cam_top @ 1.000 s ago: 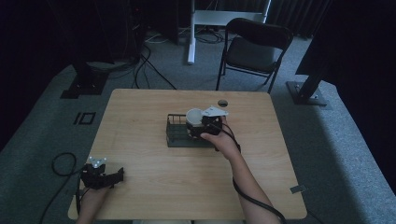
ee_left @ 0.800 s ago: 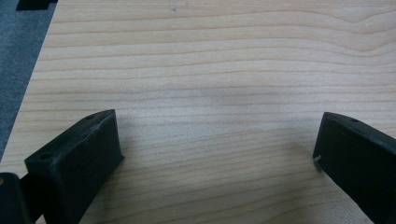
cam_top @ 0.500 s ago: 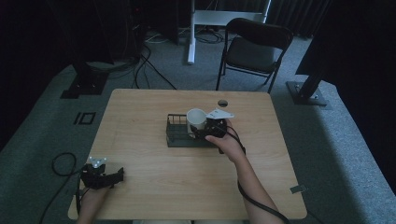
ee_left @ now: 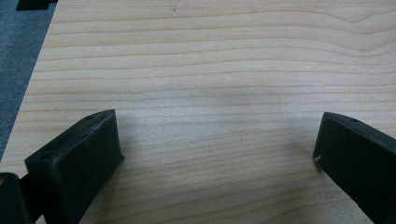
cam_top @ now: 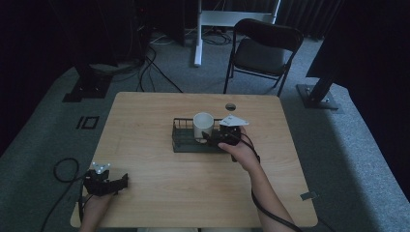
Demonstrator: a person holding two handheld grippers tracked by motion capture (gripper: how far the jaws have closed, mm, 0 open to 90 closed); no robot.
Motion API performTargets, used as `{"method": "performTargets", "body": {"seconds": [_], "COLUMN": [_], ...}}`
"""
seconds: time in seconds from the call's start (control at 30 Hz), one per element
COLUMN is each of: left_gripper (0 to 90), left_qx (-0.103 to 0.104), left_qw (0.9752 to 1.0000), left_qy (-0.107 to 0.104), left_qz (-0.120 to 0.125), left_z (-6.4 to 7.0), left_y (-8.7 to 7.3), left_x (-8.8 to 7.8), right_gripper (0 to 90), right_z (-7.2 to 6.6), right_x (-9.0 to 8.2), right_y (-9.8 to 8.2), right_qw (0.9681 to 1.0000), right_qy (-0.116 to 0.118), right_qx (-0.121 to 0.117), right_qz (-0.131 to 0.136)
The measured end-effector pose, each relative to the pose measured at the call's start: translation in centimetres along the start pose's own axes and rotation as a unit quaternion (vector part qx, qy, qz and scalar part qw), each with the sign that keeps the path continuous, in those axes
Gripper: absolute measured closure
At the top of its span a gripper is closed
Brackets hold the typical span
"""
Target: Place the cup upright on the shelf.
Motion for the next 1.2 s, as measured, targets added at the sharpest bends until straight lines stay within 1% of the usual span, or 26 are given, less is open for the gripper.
{"method": "performTargets", "body": {"seconds": [0.27,0.33,0.57,0.67,0.73,0.77,0.8,0.83,1.03,1.2], "left_gripper": [1.0,1.0,1.0,1.0,1.0,0.9,1.0,1.0,1.0,1.0], "left_qx": [0.0,0.0,0.0,0.0,0.0,0.0,0.0,0.0,0.0,0.0], "left_qw": [1.0,1.0,1.0,1.0,1.0,1.0,1.0,1.0,1.0,1.0], "left_qy": [0.0,0.0,0.0,0.0,0.0,0.0,0.0,0.0,0.0,0.0], "left_qz": [0.0,0.0,0.0,0.0,0.0,0.0,0.0,0.0,0.0,0.0], "left_z": [0.0,0.0,0.0,0.0,0.0,0.0,0.0,0.0,0.0,0.0], "left_y": [0.0,0.0,0.0,0.0,0.0,0.0,0.0,0.0,0.0,0.0], "left_x": [0.0,0.0,0.0,0.0,0.0,0.0,0.0,0.0,0.0,0.0], "right_gripper": [12.7,12.7,12.7,12.7,12.7,12.7,12.7,12.7,12.7,12.7], "right_z": [1.0,1.2,2.1,3.1,3.6,3.6,4.1,4.4,5.3,6.1], "right_x": [-1.2,-1.4,-2.4,-3.2,-3.6,-3.6,-3.9,-4.1,-5.2,-6.0], "right_y": [-0.4,-0.6,-0.9,-1.0,-1.1,-1.1,-1.2,-1.3,-1.9,-2.7], "right_qw": [0.9999,0.9999,0.9998,0.9994,0.9993,0.9993,0.999,0.9989,0.9984,0.998], "right_qy": [-0.004,-0.006,-0.013,-0.023,-0.029,-0.029,-0.033,-0.034,-0.04,-0.045], "right_qx": [0.01,0.007,0.012,0.017,0.018,0.018,0.024,0.026,0.033,0.037], "right_qz": [0.007,0.005,0.011,0.018,0.018,0.018,0.02,0.021,0.022,0.022]}}
Point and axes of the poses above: each handheld gripper's, and its own axes: x roughly forward along the jaws, y roughly out of its top, z roughly to its right, the point moved 10 cm from there along x, roughly forward along the jaws, and after that the axes turned 5 degrees about -z, right-handed, at the moved point
